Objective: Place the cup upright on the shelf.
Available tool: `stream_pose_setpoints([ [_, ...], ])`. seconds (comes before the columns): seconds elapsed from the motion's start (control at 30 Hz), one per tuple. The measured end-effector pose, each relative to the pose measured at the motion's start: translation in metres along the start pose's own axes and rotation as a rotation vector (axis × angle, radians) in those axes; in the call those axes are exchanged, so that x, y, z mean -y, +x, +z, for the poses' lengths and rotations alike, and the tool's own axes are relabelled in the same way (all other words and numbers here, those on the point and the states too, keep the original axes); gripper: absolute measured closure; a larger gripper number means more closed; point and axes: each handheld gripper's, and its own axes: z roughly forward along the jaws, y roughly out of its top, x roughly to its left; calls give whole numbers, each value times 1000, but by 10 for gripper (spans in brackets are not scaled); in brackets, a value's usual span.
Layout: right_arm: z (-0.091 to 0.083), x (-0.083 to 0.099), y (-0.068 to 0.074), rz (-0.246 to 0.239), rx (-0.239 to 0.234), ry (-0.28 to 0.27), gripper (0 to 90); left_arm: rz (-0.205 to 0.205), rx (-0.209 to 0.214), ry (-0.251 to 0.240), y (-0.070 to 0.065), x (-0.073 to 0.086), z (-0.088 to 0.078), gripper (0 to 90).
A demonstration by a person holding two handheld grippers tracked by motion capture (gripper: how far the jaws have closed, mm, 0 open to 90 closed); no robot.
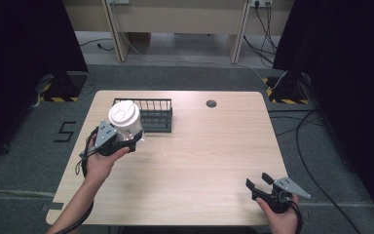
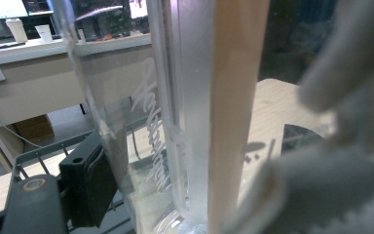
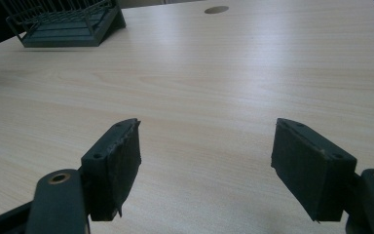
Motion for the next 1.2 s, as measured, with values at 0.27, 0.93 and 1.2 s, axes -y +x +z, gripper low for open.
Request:
stream_pose_setpoints([
  [0.27,0,0,-1,1,-1,0,269,-5,-17,4,6,-4,12,172],
  [0.93,0,0,-1,0,-1,-2,269,5,-59,8,20,-16,39,172],
  [1.2,0,0,-1,1,-1,-1,268,6,-68,0,22,-23,48,172],
])
